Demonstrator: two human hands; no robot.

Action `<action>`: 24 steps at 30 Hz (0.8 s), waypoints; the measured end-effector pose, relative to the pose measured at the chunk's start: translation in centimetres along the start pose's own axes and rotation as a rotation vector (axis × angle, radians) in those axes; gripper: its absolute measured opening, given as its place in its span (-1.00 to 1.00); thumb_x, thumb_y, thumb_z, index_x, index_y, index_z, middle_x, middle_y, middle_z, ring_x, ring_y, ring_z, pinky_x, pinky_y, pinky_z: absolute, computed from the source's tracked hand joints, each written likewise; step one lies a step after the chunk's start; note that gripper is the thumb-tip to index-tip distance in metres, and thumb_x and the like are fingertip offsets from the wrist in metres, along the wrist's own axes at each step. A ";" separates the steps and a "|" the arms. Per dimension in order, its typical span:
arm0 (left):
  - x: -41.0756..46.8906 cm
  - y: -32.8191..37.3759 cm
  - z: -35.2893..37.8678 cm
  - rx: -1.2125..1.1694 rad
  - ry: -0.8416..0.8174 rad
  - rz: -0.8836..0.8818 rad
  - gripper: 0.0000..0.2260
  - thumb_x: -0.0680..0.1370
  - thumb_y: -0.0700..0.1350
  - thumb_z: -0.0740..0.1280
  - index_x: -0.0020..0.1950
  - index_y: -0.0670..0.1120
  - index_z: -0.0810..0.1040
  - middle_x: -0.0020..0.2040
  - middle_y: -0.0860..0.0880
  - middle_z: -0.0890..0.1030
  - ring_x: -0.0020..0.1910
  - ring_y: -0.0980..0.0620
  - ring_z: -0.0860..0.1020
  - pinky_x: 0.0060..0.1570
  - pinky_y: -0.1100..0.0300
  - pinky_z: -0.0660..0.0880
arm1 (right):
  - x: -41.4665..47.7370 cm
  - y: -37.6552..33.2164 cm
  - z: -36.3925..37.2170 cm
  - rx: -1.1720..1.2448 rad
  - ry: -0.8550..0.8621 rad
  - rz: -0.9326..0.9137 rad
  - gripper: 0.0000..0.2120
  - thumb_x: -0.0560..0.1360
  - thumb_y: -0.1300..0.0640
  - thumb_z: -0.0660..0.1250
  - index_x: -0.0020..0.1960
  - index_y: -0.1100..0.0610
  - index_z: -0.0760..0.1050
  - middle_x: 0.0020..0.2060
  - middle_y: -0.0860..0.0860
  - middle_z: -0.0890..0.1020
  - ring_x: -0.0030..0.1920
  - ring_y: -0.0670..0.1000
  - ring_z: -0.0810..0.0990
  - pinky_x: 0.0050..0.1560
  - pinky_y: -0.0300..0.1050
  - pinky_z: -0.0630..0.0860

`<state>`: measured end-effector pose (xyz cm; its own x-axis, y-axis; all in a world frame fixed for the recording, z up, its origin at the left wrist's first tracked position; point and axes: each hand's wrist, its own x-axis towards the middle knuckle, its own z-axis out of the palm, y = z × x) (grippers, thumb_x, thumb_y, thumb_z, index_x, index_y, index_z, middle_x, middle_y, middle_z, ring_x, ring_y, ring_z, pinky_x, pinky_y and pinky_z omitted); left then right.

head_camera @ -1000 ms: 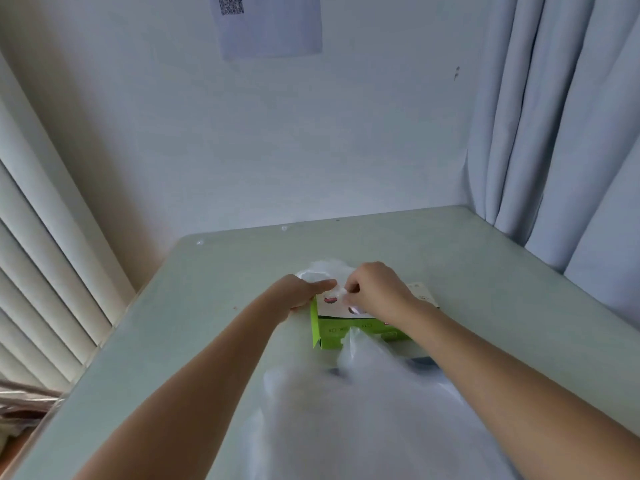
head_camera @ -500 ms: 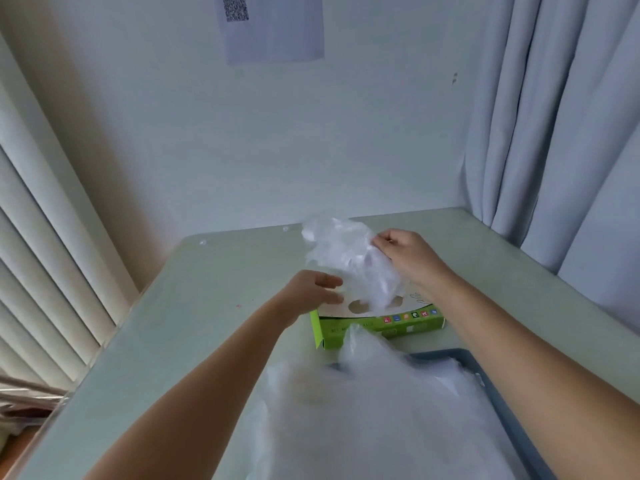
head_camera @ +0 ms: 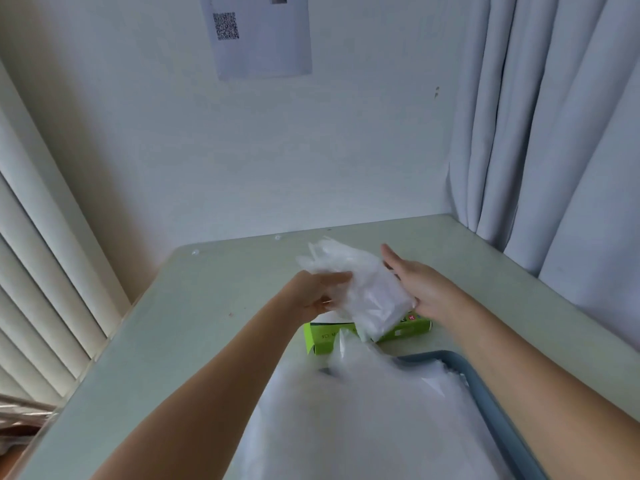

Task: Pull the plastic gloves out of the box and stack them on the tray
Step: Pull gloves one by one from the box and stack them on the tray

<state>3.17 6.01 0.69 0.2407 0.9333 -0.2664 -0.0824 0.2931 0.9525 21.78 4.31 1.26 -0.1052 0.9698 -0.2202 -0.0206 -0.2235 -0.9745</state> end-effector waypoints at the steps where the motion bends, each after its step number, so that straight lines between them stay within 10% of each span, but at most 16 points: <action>1: 0.2 -0.2 0.2 -0.007 0.063 0.026 -0.90 0.51 -0.24 0.38 -0.20 -0.16 0.52 -0.35 -0.05 0.47 -0.43 0.07 0.39 -0.42 0.27 0.37 | -0.3 0.2 -0.2 -0.045 -0.049 0.018 -0.47 0.36 -0.22 0.40 0.07 0.21 0.56 -0.05 0.13 0.69 -0.05 0.09 0.68 -0.02 -0.07 0.60; 7: 0.9 0.1 0.3 -0.005 0.288 0.107 -0.81 0.54 -0.24 0.34 -0.28 -0.14 0.49 -0.36 -0.10 0.40 -0.46 0.02 0.37 -0.32 0.19 0.35 | -1.3 1.8 -1.4 0.182 -0.035 0.008 -0.78 0.41 0.46 0.35 0.04 0.31 0.55 -0.24 0.10 0.70 -0.27 -0.03 0.68 -0.29 -0.26 0.60; 15: -0.5 1.2 -0.1 0.246 0.262 0.013 -0.75 0.65 -0.02 0.17 -0.06 -0.19 0.47 -0.23 -0.12 0.53 -0.34 -0.03 0.51 -0.27 0.16 0.48 | -1.1 1.9 -2.9 0.284 0.177 -0.094 -0.90 0.40 0.42 0.38 -0.10 0.29 0.56 -0.40 0.05 0.67 -0.42 -0.10 0.63 -0.37 -0.33 0.56; 24: -1.5 2.9 -2.7 0.894 0.453 0.202 -0.59 0.66 -0.01 0.10 0.15 -0.33 0.52 0.05 -0.27 0.56 0.12 -0.22 0.52 -0.04 0.10 0.37 | 0.1 3.9 -6.4 -0.413 0.392 -0.102 -0.91 0.37 0.34 0.49 -0.13 0.28 0.65 -0.45 0.08 0.63 -0.42 0.00 0.53 -0.23 -0.19 0.56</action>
<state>0.01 6.04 3.43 -0.1017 0.9932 0.0570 0.7153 0.0332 0.6981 28.04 4.14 -2.81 0.2546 0.9659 -0.0471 0.3864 -0.1462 -0.9107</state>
